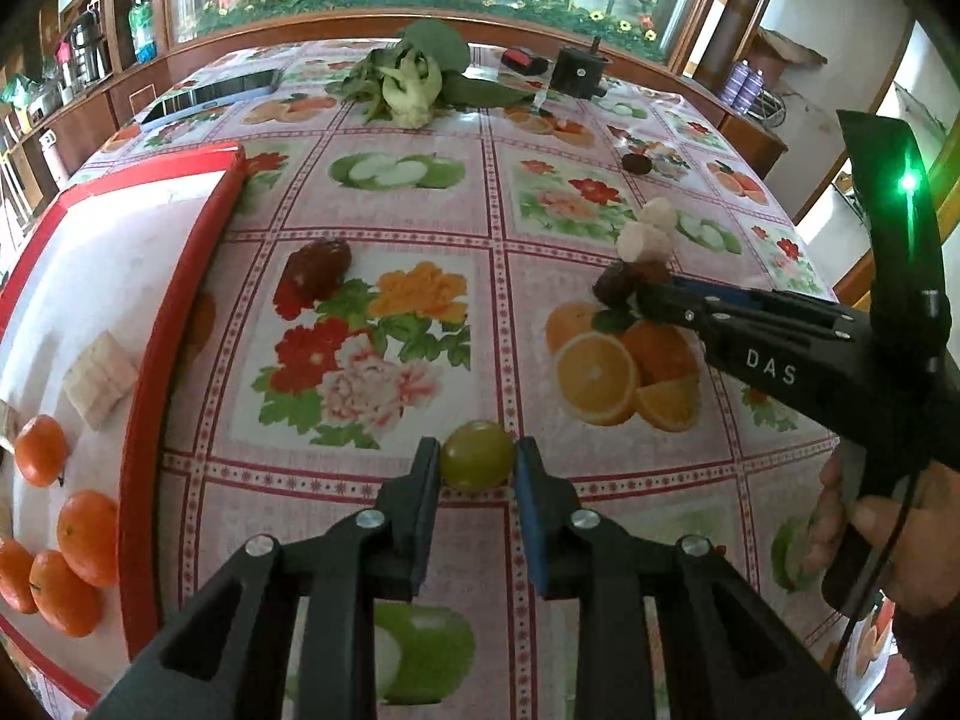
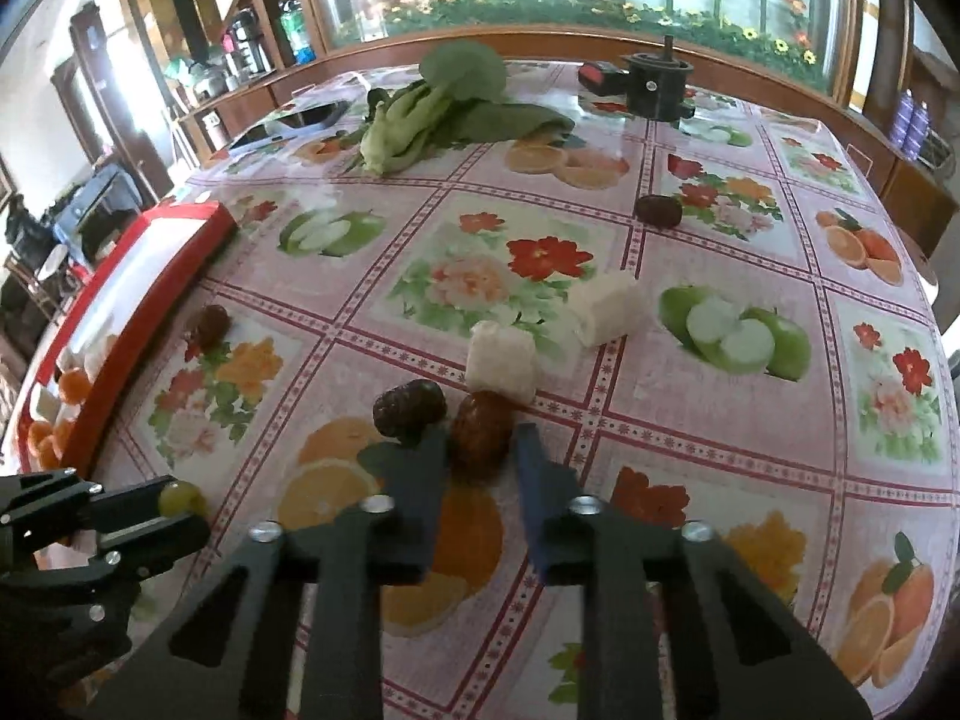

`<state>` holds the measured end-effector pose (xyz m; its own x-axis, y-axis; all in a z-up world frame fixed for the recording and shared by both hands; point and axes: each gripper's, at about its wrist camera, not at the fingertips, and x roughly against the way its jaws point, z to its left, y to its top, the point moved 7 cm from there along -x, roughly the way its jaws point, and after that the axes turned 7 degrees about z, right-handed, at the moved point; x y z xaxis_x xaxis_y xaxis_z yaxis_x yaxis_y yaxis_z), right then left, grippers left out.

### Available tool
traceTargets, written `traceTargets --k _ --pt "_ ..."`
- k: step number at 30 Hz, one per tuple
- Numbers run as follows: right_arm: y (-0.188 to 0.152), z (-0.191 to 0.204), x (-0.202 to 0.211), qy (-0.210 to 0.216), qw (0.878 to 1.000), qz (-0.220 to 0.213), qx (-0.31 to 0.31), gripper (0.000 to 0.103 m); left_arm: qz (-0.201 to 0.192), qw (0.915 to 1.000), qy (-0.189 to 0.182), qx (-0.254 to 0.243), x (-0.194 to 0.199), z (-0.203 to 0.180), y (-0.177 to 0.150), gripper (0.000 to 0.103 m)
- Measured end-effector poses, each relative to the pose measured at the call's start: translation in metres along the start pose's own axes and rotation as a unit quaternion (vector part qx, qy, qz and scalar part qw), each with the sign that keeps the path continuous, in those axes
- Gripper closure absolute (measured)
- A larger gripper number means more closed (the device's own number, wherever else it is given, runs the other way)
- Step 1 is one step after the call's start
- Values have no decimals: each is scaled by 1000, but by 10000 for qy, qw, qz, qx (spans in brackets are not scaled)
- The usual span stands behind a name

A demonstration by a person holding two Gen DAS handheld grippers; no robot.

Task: Organize fruits
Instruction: 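Grasp a small green fruit with the left tool while the right tool grasps a dark date, then lift the green fruit and date and carry them toward the tray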

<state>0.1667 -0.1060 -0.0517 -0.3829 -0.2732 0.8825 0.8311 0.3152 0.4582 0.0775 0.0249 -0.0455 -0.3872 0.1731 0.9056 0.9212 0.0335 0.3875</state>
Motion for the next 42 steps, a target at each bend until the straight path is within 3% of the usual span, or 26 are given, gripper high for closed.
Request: traceTargets --k 10,26,40,42 --pt "-18 7 22 130 9997 -57 -213 82 -4 10000 5 -32 3 -1 -4 75" --pt "-78 49 52 133 9995 41 -298 82 -21 9992 -84 -381 22 -10 -31 75" --pt "-76 72 45 -49 9992 128 -371 81 -81 9982 -118 -591 41 7 -38 75" --pt "-80 68 40 -60 9987 243 -440 77 -30 9981 -135 -598 38 10 -41 75"
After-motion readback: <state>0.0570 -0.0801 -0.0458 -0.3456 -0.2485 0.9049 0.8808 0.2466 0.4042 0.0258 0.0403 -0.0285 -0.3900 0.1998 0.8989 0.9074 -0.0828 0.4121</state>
